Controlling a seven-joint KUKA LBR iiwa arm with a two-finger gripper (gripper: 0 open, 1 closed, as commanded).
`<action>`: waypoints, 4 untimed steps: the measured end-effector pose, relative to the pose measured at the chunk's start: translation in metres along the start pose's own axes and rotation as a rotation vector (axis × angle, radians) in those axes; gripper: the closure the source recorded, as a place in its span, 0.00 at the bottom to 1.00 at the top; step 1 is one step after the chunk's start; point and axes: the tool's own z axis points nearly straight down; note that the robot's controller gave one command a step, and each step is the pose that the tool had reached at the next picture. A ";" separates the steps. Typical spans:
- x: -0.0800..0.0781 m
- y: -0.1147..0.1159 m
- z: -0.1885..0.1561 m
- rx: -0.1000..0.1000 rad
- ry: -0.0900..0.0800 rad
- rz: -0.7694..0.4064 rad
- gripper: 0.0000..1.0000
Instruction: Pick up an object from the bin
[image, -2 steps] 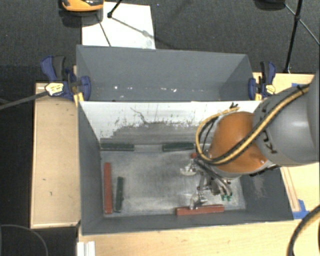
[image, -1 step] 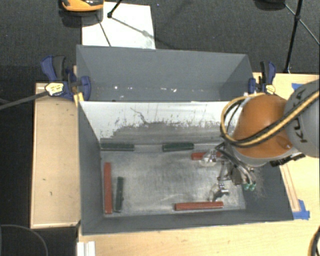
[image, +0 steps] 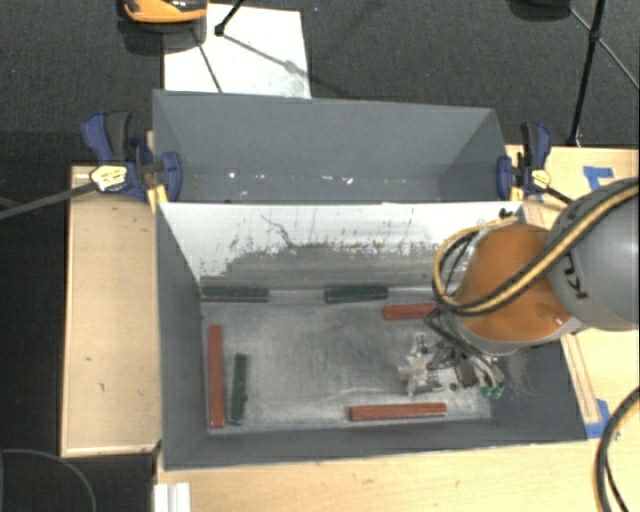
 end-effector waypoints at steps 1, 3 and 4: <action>-0.004 0.000 -0.001 0.001 -0.015 -0.001 0.00; -0.005 0.020 -0.001 0.003 -0.013 0.029 0.00; -0.002 0.060 -0.003 0.005 -0.031 0.033 0.00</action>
Offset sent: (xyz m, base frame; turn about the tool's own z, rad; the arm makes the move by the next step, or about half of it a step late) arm 0.0000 0.0000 0.0000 0.0000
